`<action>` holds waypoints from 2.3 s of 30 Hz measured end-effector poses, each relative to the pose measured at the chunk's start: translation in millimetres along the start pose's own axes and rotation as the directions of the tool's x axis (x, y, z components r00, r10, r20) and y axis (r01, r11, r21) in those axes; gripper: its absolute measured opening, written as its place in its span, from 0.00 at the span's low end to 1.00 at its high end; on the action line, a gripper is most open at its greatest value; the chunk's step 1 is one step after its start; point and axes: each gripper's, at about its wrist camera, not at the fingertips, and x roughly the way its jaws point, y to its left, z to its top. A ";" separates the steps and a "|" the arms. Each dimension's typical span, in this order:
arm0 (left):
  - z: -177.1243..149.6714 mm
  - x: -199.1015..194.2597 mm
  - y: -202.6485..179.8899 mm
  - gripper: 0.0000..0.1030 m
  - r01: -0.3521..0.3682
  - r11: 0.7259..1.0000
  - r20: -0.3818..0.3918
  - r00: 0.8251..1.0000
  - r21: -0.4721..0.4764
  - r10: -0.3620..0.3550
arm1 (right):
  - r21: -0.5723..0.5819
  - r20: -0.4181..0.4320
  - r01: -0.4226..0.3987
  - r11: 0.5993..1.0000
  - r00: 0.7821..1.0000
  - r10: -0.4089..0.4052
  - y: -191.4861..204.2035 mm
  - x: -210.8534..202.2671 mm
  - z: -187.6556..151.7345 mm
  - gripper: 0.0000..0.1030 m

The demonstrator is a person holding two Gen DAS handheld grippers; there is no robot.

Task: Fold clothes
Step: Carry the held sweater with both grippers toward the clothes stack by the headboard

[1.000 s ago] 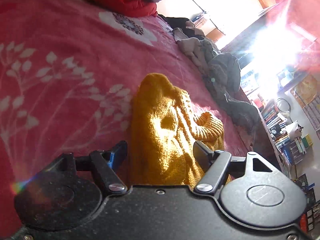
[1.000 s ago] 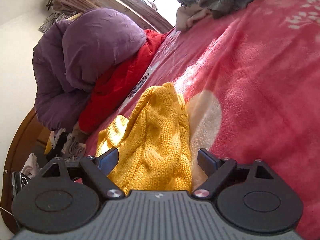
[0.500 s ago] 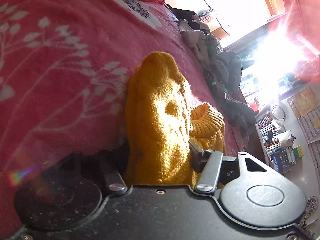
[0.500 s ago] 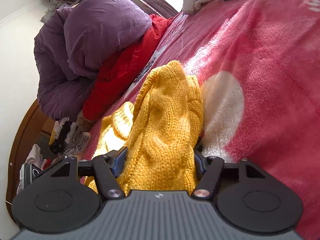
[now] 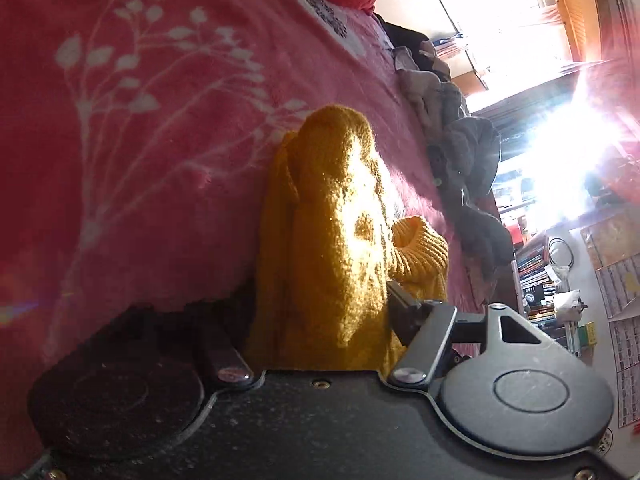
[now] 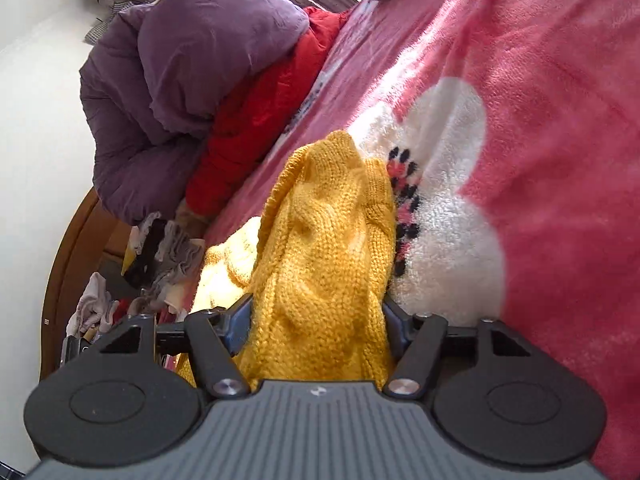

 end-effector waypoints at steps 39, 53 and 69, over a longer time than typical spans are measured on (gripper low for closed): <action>26.1 -42.2 24.1 0.50 0.230 0.969 0.104 0.966 0.091 -0.239 | -0.058 0.071 -0.114 0.992 0.990 0.118 55.2 21.9 -22.0 0.60; 72.1 -110.7 97.4 0.50 0.245 0.969 0.300 0.925 -0.010 -0.231 | -0.175 -0.078 -0.205 0.963 0.978 0.194 140.7 120.7 -16.3 0.60; 87.8 -168.2 123.2 0.50 0.274 0.962 0.452 0.858 -0.003 -0.243 | -0.163 -0.165 -0.345 0.924 0.933 0.319 187.4 192.4 -20.1 0.60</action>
